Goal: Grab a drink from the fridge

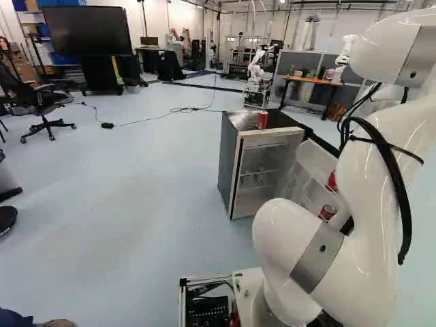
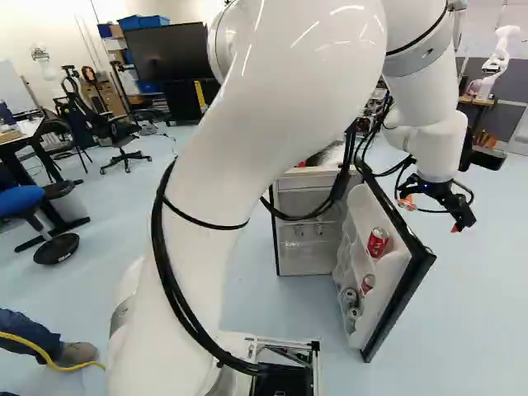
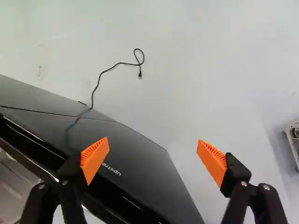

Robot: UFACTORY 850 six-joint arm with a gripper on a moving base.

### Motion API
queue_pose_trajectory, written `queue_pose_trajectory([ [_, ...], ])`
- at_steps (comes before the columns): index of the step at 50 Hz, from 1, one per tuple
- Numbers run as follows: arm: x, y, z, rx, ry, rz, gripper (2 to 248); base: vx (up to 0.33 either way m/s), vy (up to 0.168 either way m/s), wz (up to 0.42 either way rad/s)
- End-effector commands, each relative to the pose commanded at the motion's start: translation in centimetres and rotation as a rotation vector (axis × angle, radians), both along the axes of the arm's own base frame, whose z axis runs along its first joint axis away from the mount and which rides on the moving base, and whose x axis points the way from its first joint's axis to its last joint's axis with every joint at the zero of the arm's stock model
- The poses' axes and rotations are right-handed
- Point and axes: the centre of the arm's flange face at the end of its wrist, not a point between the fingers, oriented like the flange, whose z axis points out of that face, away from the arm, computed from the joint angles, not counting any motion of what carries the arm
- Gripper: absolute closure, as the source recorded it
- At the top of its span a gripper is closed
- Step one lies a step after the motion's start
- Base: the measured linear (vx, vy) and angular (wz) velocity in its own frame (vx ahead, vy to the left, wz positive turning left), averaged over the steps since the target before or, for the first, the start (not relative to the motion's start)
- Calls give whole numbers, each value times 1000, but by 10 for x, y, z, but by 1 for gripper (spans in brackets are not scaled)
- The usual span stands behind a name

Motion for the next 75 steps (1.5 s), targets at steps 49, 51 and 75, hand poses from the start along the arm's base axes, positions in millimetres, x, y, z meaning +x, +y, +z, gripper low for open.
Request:
queue_pose_trajectory([
  [49,-12,61,-6,207,142,41,3,0,0,0],
  [51,-12,65,-6,212,146,45,3,0,0,0],
  [75,-8,110,-6,236,172,96,3,0,0,0],
])
